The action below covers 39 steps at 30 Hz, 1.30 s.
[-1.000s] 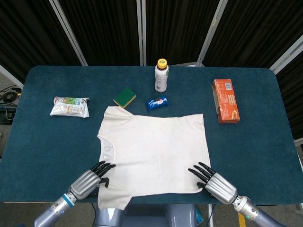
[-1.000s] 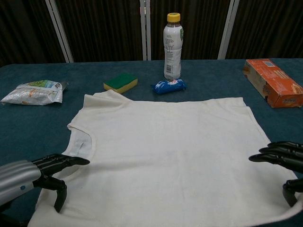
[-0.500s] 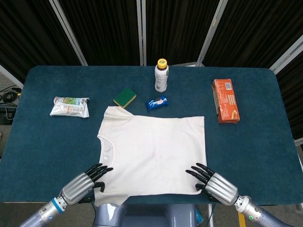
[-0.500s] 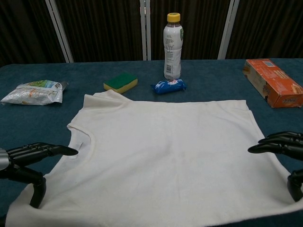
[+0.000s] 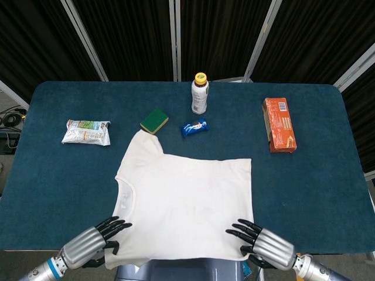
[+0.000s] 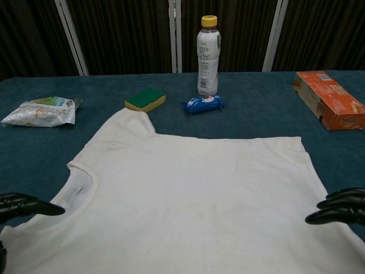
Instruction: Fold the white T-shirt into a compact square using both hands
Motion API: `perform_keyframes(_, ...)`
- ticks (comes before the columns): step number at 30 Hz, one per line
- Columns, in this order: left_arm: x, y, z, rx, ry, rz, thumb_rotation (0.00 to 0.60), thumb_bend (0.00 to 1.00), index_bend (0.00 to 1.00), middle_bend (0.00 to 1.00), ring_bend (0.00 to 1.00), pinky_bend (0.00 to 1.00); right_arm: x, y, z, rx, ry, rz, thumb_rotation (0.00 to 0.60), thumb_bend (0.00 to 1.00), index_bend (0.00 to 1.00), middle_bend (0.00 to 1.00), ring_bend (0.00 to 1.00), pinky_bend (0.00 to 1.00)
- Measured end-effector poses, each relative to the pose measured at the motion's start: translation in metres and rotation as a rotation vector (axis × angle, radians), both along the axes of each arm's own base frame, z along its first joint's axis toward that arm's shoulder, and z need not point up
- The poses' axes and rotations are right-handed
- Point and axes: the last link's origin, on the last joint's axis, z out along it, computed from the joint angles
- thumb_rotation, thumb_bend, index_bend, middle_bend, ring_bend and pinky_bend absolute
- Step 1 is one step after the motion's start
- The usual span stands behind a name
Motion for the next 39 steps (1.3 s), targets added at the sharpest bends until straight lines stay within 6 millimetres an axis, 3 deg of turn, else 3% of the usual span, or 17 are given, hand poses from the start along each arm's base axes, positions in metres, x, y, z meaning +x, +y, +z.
perform_keyframes(13, -0.008, -0.025, 0.011, -0.087, -0.004, 0.011, 0.600, 0.58, 0.73, 0.00, 0.00, 0.00, 0.007, 0.019, 0.001, 0.055, 0.031, 0.049, 0.600, 0.49, 0.74, 0.07, 0.00, 0.00)
perform_keyframes(22, -0.011, -0.024, 0.010, -0.105, -0.013, 0.048, 0.600, 0.58, 0.73, 0.00, 0.00, 0.00, 0.009, 0.021, 0.000, 0.064, 0.037, 0.050, 0.600, 0.49, 0.74, 0.07, 0.00, 0.00)
perform_keyframes(28, -0.012, -0.001, 0.005, -0.071, -0.059, 0.133, 0.600, 0.58, 0.73, 0.00, 0.00, 0.00, 0.007, 0.005, -0.003, 0.029, 0.038, -0.004, 0.600, 0.49, 0.74, 0.07, 0.00, 0.00)
perform_keyframes(39, -0.008, 0.072, -0.009, 0.086, -0.085, 0.262, 0.600, 0.58, 0.73, 0.00, 0.00, 0.00, 0.006, -0.065, -0.013, -0.091, 0.032, -0.179, 0.600, 0.49, 0.74, 0.07, 0.00, 0.00)
